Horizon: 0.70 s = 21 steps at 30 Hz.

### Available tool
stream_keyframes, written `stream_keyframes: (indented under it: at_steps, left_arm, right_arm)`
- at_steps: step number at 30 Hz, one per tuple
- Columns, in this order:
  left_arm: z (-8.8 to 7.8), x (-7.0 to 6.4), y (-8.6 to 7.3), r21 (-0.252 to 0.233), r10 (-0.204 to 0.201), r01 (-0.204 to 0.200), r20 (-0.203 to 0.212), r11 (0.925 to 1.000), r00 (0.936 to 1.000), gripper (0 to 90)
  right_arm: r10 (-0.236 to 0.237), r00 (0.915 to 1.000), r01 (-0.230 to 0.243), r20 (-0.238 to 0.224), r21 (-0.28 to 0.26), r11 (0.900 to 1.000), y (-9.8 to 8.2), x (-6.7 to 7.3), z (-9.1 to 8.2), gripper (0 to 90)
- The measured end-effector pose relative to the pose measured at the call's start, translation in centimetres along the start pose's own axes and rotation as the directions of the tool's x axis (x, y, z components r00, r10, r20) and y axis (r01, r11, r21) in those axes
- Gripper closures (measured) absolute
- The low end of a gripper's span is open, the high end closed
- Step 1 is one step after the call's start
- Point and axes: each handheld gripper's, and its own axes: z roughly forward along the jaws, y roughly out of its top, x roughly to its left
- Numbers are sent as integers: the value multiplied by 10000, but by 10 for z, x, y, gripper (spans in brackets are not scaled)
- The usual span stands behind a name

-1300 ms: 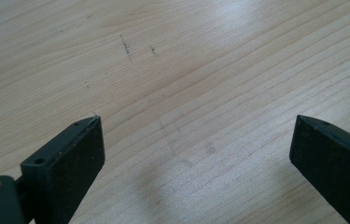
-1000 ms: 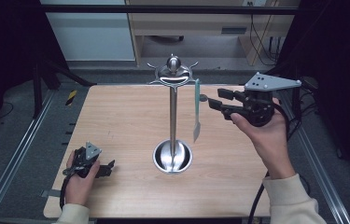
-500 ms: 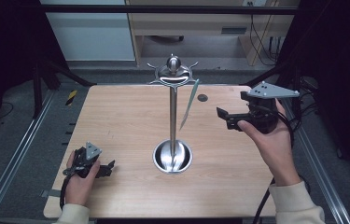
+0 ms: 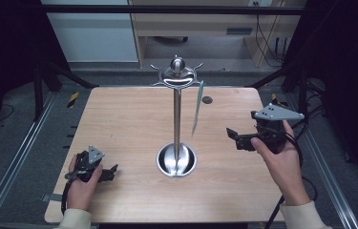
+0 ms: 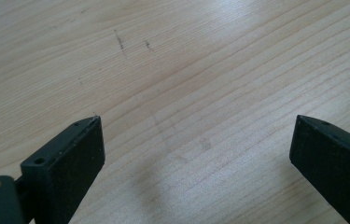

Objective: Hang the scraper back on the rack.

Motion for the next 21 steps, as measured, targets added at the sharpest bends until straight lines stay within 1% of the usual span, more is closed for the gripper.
stream_keyframes:
  at_steps: [9, 12, 13, 16, 21]
  left_arm:
    - [0, 0, 0, -2, -6, 6, 3, 10000, 10000, 30]
    - [0, 0, 0, -8, 6, -6, 0, 10000, 10000, 30]
    - [0, 0, 0, -2, 17, -17, 9, 10000, 10000, 30]
    - [0, 0, 0, -2, 20, -20, 6, 10000, 10000, 30]
    - [0, 0, 0, 2, 11, -11, 0, 10000, 10000, 30]
  right_arm:
    - [119, 9999, -118, -20, 386, 9992, -26, 2, 11, 55]
    - [157, 9998, -166, 156, 551, 9983, -35, 3, 15, 71]
    - [165, 9998, -172, 120, 606, 9980, -38, 3, 16, 71]
    - [218, 9995, -233, 217, 706, 9972, -47, 4, 20, 76]
    - [362, 9990, -384, 252, 918, 9950, -64, 5, 29, 77]
